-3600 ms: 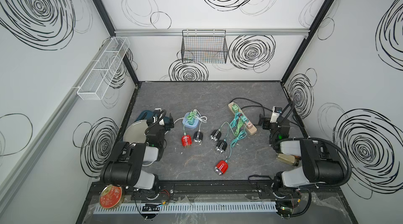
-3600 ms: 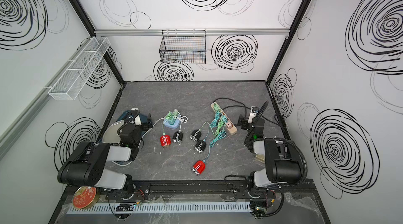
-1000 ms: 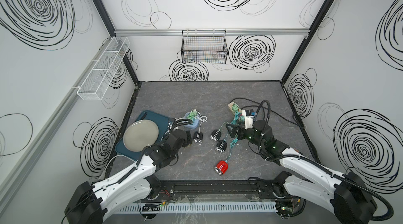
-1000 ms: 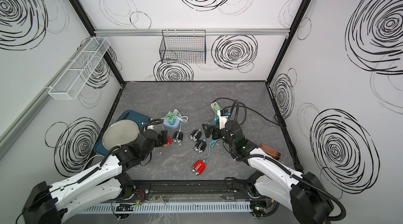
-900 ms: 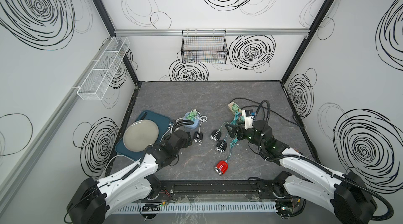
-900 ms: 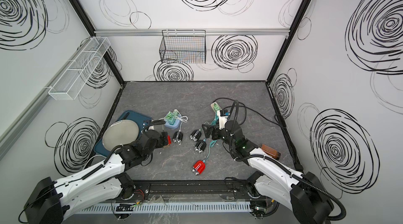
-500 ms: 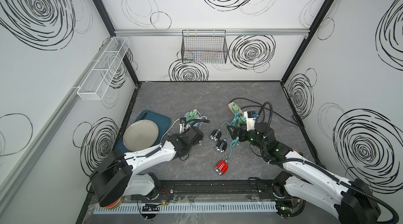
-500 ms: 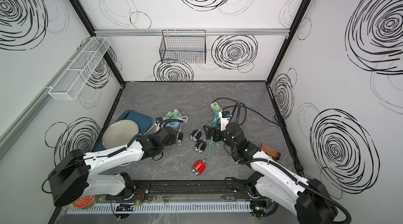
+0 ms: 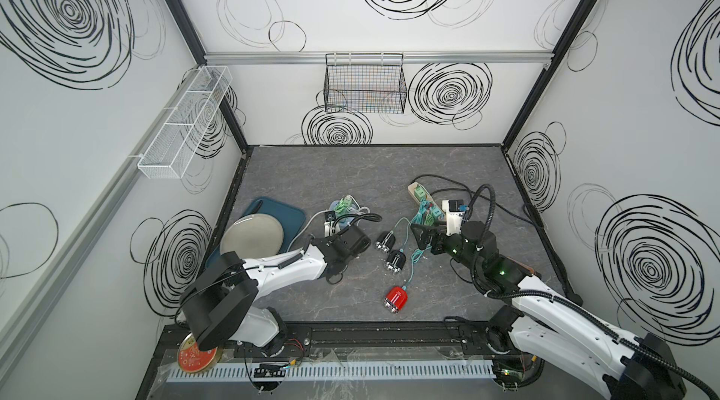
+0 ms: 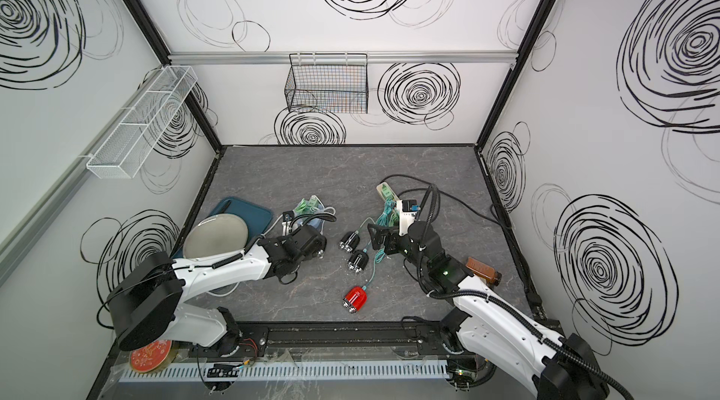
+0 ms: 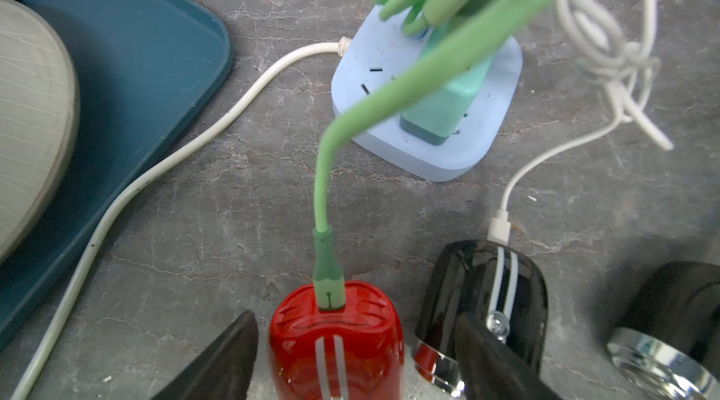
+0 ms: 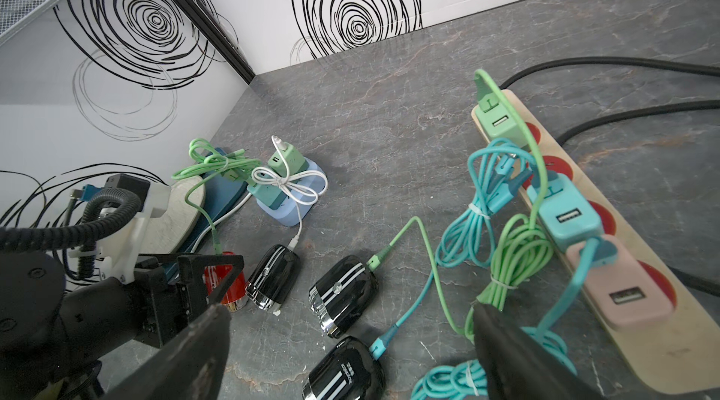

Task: Unplug the electric shaver
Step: Pick up the electric shaver from the center of the board.

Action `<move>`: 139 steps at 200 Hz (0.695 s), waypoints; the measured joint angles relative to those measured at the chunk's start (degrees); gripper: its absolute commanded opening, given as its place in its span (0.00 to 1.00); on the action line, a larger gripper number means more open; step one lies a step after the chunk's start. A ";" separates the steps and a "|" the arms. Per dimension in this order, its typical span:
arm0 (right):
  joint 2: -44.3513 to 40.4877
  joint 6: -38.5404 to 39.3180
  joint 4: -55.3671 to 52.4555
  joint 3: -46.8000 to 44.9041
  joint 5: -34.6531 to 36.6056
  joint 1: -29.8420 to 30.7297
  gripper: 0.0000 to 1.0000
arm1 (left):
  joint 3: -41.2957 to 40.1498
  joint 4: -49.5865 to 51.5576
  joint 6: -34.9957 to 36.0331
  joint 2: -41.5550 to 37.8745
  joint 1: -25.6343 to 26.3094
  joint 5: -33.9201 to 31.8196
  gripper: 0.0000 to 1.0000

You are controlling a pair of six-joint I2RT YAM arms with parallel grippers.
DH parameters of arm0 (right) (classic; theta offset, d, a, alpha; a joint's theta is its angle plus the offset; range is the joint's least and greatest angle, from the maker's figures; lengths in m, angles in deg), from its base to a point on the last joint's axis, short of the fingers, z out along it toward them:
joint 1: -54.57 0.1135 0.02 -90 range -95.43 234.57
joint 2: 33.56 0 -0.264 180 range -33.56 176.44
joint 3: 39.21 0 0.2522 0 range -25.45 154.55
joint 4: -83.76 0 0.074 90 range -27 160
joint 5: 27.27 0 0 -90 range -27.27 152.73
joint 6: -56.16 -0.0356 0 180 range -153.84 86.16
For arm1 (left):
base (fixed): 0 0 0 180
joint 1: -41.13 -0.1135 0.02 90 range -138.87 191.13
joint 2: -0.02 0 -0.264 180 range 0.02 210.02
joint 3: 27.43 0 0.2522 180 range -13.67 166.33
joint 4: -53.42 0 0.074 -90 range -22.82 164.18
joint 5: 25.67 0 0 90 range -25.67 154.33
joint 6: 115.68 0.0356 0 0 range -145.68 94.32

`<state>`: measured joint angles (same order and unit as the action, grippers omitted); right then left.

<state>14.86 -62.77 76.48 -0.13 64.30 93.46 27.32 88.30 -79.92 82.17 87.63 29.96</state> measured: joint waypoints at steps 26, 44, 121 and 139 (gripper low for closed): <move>0.00 -0.44 -0.04 -0.61 0.00 0.00 1.00 | -0.04 -0.15 0.00 1.14 -0.42 -0.39 0.78; -0.02 -0.85 -0.09 -1.03 0.00 0.00 1.00 | -0.17 -0.35 0.04 2.01 -1.09 -0.39 0.78; -0.09 -1.81 -0.28 -1.92 0.24 0.00 1.00 | -0.92 -1.73 0.17 4.35 -1.62 -0.15 0.74; -0.13 -1.99 -0.31 -2.08 0.26 0.00 1.00 | -0.98 -1.90 0.17 4.63 -1.62 -0.09 0.73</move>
<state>14.73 -64.75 76.17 -2.20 64.56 93.46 26.34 86.40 -79.75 86.80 86.01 29.87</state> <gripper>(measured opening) 0.999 0.738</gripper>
